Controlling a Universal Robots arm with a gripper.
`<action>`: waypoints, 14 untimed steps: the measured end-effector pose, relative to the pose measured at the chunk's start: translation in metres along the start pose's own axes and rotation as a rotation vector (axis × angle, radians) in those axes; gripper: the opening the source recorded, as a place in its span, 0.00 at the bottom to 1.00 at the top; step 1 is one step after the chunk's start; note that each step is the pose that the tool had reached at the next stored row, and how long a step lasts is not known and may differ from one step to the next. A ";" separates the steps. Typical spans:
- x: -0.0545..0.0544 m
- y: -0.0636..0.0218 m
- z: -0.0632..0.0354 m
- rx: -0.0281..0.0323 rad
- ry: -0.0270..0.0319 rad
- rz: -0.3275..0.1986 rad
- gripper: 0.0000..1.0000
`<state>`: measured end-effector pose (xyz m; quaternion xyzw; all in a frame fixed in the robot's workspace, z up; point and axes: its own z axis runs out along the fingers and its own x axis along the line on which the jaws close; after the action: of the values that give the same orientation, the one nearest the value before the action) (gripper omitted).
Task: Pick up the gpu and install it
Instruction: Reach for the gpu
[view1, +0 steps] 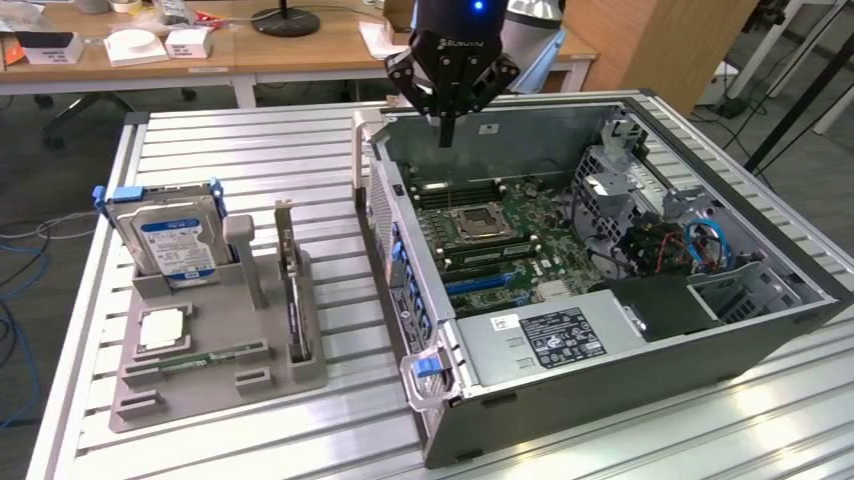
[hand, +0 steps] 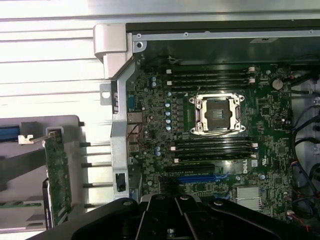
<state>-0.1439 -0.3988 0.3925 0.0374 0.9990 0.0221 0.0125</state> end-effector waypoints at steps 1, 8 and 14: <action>0.000 0.0000 0.0000 -0.0001 0.0000 0.000 0.11; 0.005 -0.0004 0.0000 0.0000 -0.0001 0.000 0.11; 0.009 -0.0007 0.0000 0.0001 0.0000 0.000 0.11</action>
<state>-0.1526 -0.3989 0.3923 0.0374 0.9990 0.0220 0.0125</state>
